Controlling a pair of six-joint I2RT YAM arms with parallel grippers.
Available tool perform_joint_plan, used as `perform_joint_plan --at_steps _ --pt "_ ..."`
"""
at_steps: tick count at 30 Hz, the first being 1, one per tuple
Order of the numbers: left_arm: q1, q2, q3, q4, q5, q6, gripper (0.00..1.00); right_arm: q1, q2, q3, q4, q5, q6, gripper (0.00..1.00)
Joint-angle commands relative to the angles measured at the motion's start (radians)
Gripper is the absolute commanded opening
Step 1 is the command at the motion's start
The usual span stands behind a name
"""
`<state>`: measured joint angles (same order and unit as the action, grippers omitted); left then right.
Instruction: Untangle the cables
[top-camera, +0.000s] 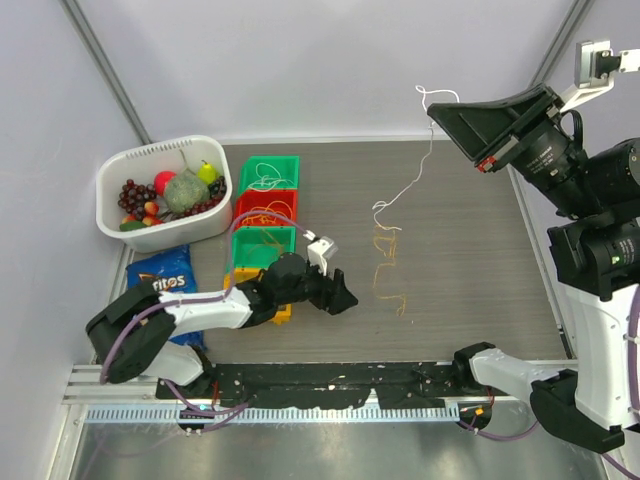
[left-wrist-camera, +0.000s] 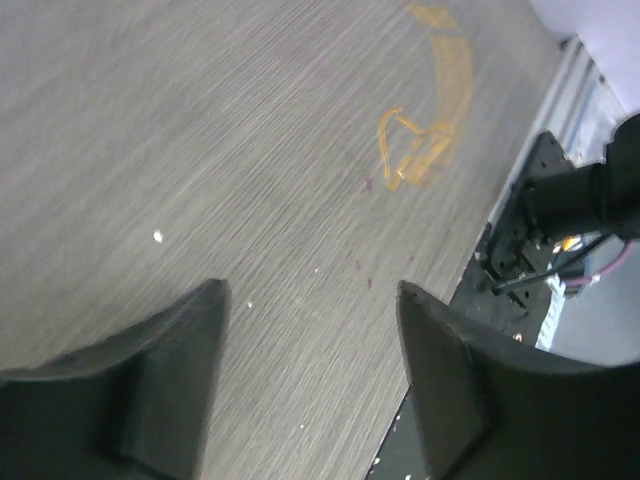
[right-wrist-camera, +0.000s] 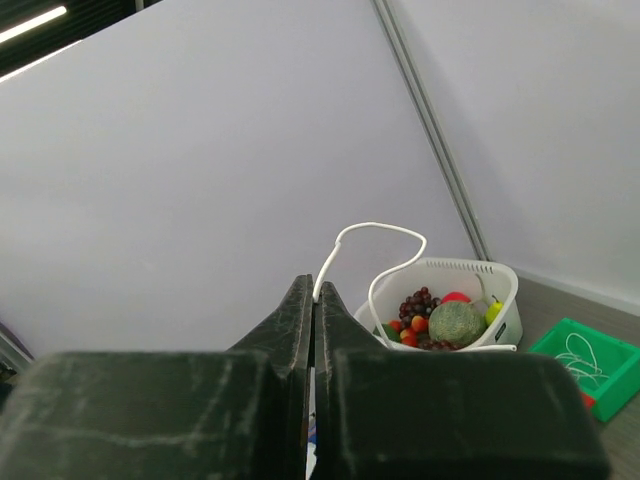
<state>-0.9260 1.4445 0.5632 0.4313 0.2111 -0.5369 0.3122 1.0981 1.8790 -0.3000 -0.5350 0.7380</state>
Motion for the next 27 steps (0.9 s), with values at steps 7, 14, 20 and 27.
perform_joint_plan --at_steps 7,14,20,27 --pt "-0.040 -0.191 0.068 0.144 -0.137 0.116 1.00 0.002 -0.041 -0.090 0.091 -0.019 0.043 0.01" --pt "-0.047 -0.026 0.226 0.250 -0.245 0.225 1.00 0.002 -0.044 -0.093 0.130 -0.042 0.089 0.01" --pt "-0.048 0.138 0.319 0.331 -0.044 0.192 0.77 0.002 -0.046 -0.075 0.142 -0.045 0.110 0.01" --pt "-0.047 0.217 0.290 0.291 -0.094 0.106 0.00 0.001 -0.043 -0.021 0.139 -0.031 0.104 0.01"
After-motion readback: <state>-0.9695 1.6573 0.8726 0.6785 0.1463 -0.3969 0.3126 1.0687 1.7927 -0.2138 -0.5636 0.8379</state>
